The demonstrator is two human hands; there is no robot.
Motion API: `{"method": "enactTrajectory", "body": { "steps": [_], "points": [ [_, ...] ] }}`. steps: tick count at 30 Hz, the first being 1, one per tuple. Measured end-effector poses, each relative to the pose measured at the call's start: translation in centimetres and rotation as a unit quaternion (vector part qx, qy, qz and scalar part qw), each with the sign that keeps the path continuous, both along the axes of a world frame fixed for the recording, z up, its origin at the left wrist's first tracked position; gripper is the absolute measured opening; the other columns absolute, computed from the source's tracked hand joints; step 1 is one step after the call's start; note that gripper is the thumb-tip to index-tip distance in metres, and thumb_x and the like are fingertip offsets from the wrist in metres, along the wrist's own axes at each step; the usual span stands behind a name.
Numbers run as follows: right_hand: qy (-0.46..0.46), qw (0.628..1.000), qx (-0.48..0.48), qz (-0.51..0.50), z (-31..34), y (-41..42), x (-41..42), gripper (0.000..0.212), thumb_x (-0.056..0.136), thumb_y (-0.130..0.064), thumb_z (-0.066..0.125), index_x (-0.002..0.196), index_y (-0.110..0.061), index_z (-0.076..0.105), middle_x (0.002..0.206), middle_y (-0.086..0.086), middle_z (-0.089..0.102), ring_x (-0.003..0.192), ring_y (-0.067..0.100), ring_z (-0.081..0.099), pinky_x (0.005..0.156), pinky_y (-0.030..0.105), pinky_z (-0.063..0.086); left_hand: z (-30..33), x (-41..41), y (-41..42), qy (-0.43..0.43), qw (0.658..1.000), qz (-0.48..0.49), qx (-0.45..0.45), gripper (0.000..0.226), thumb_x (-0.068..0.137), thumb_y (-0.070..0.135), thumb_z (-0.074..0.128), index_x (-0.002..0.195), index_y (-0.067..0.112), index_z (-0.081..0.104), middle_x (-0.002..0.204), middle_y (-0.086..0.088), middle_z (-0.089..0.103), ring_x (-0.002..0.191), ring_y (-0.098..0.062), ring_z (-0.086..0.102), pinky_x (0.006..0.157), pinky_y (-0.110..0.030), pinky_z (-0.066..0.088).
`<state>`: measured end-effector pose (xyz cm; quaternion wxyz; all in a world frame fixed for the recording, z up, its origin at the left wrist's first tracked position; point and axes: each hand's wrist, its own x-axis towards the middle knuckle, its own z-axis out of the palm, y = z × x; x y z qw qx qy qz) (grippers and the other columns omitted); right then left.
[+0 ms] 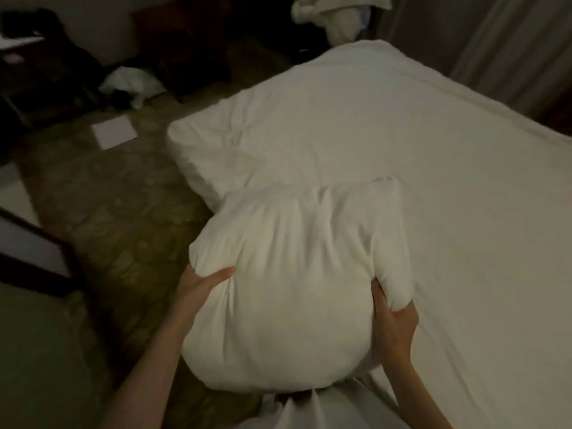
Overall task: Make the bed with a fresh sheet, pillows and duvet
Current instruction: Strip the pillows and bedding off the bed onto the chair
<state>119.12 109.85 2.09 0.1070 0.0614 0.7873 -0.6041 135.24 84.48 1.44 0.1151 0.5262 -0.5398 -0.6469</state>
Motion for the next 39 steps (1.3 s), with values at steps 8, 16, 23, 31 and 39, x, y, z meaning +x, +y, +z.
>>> {"method": "enactTrajectory", "body": {
  "steps": [8, 16, 23, 31, 39],
  "points": [
    [-0.007, 0.992, -0.014, 0.122, -2.1, -17.4, -8.7, 0.047, 0.085, -0.036, 0.069, 0.125, -0.013, 0.059, 0.119, -0.001, 0.061, 0.110, 0.017, 0.056, 0.095, 0.035, 0.045, 1.1, -3.5, -13.2, 0.006, 0.993, 0.104, -0.050, 0.092, 0.072, 0.031, 0.080, 0.148, 0.023, 0.029, 0.143, 0.000, 0.044, 0.115, -0.017, 0.045, 0.103, -0.037, 0.033],
    [-0.019, 0.985, 0.005, 0.170, -2.7, -27.0, -14.8, 0.052, 0.085, -0.042, 0.068, 0.127, -0.014, 0.057, 0.122, 0.005, 0.062, 0.113, 0.022, 0.056, 0.095, 0.034, 0.043, 1.7, -7.1, -20.3, 0.000, 0.984, 0.173, -0.047, 0.098, 0.062, 0.044, 0.080, 0.146, 0.026, 0.032, 0.136, 0.003, 0.047, 0.123, -0.025, 0.047, 0.108, -0.045, 0.036],
    [-0.032, 0.984, 0.032, 0.171, -3.9, -36.3, -16.9, 0.054, 0.084, -0.040, 0.069, 0.126, -0.009, 0.058, 0.125, 0.012, 0.061, 0.118, 0.029, 0.055, 0.102, 0.038, 0.042, 0.0, -9.5, -29.2, 0.010, 0.973, 0.230, -0.014, 0.093, 0.062, 0.039, 0.086, 0.142, 0.025, 0.040, 0.135, -0.001, 0.052, 0.118, -0.026, 0.051, 0.104, -0.049, 0.040],
    [-0.011, 0.988, 0.055, 0.145, -2.7, -52.5, -18.8, 0.053, 0.082, -0.040, 0.071, 0.121, -0.006, 0.061, 0.120, 0.014, 0.063, 0.114, 0.031, 0.057, 0.100, 0.043, 0.045, 1.4, -13.2, -46.5, 0.037, 0.975, 0.217, -0.012, 0.077, 0.076, 0.021, 0.078, 0.142, 0.018, 0.039, 0.120, 0.002, 0.050, 0.107, -0.018, 0.047, 0.092, -0.033, 0.037],
    [0.069, 0.995, -0.003, 0.071, 3.9, -71.0, -19.8, 0.061, 0.075, -0.047, 0.074, 0.119, -0.006, 0.064, 0.114, 0.007, 0.065, 0.108, 0.019, 0.058, 0.092, 0.035, 0.045, 10.2, -17.7, -67.6, 0.086, 0.983, 0.127, -0.105, 0.054, 0.078, 0.013, 0.075, 0.122, 0.027, 0.047, 0.095, 0.016, 0.054, 0.087, -0.007, 0.055, 0.074, -0.020, 0.043]
  ]
}}
